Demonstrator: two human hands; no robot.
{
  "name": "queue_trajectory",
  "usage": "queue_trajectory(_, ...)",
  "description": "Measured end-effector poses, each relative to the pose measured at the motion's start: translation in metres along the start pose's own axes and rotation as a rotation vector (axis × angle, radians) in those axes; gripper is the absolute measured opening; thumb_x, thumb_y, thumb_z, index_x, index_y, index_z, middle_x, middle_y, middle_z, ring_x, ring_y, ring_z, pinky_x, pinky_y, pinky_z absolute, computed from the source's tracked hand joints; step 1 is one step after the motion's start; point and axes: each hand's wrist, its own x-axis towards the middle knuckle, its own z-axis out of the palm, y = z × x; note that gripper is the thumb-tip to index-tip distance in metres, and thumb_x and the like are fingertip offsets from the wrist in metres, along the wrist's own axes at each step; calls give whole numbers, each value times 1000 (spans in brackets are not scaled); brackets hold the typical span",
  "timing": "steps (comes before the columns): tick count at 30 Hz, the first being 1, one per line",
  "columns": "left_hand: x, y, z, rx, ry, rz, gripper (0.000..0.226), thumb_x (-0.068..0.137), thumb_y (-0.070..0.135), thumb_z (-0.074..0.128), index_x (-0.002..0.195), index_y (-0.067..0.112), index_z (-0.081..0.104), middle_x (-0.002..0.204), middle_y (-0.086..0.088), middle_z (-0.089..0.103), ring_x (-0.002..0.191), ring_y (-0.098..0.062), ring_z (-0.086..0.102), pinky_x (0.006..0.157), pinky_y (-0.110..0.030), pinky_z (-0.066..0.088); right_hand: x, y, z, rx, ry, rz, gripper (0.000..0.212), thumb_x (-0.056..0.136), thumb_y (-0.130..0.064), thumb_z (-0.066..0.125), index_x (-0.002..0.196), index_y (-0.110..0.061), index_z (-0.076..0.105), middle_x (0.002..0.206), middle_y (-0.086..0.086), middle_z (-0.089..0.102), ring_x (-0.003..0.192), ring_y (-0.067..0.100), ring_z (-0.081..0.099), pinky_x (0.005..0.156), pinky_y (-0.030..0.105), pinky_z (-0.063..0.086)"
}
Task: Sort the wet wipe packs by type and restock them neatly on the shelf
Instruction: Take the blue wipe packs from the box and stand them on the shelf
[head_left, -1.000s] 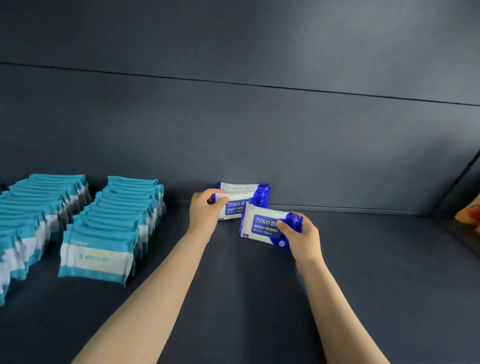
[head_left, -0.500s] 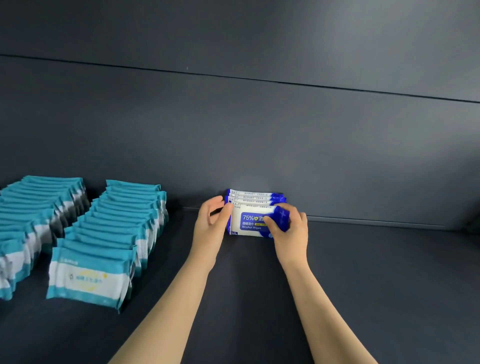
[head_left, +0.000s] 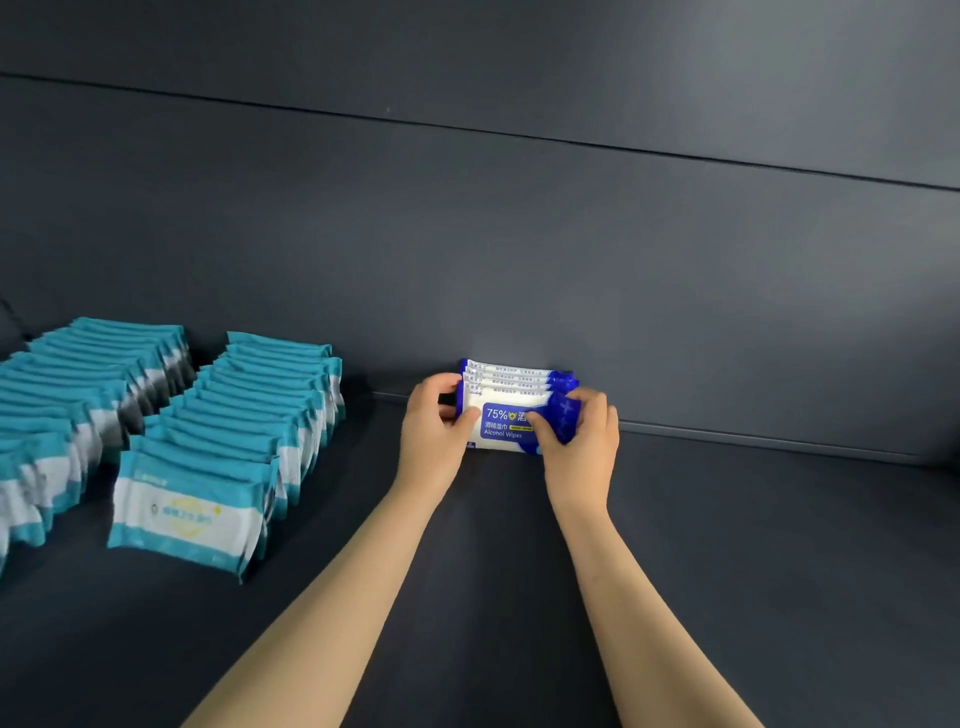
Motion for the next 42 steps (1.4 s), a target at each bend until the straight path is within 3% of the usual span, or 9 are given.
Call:
queue_trajectory(3,-6,7,-8,43,-20,22,41,90,16,69,128,18,54,127,4,55,99,-10,60,63,-5,46,-3,-5,-12,88,7,29,48,83,-28,78,123,-20,53,118,-4,55,111,18,54,93,31,48)
queue_trajectory(5,-11,14,-21,10,-15,-20,48,90,19,69,135,21,51,131,8,50,103,-7,57,64,-5,45,-10,-15,-25,170,19,110,44,90,-32,70,129,-23,52,126,-9,54,123,16,51,104,38,44)
queue_trajectory(10,-41,40,-62,-202,-26,-55,49,93,26,64,139,28,47,140,10,49,115,-9,55,88,-20,40,-53,-64,-67,399,56,238,37,100,-36,54,136,-28,52,135,-12,54,124,6,50,98,26,39)
queue_trajectory(14,-86,56,-101,-362,-124,-68,47,95,28,63,139,31,47,141,9,49,112,0,55,102,-32,46,-119,-94,-93,444,58,275,35,100,-40,52,134,-32,54,136,-16,54,125,4,50,109,34,40)
queue_trajectory(16,-116,60,-122,-411,-196,-81,47,95,29,63,139,30,48,140,9,50,109,7,54,102,-33,47,-162,-101,-103,448,83,300,31,100,-42,52,130,-36,55,135,-16,55,127,6,50,109,36,41)
queue_trajectory(21,-206,50,-172,-465,-437,-156,35,95,32,62,128,37,53,127,14,57,120,-9,57,97,-35,52,-281,-98,-121,432,201,371,21,101,-40,52,121,-37,57,133,-11,57,126,12,52,104,36,44)
queue_trajectory(30,-354,-3,-190,-221,-891,-217,29,95,39,60,124,41,56,127,18,59,117,-5,58,101,-37,50,-488,-38,-171,302,378,607,29,100,-50,46,127,-39,49,112,-26,51,119,10,47,94,32,39)
queue_trajectory(35,-429,-34,-160,-57,-1074,-327,34,96,38,59,130,35,53,132,9,57,120,-11,54,101,-38,49,-586,6,-208,277,517,793,43,100,-49,46,138,-29,46,139,-3,48,132,24,44,105,41,41)
queue_trajectory(42,-529,-43,-89,73,-1273,-439,31,97,34,59,128,29,55,124,9,56,120,-15,54,100,-39,47,-693,57,-293,311,735,1038,55,100,-49,46,150,-27,36,155,1,38,140,29,38,105,43,38)
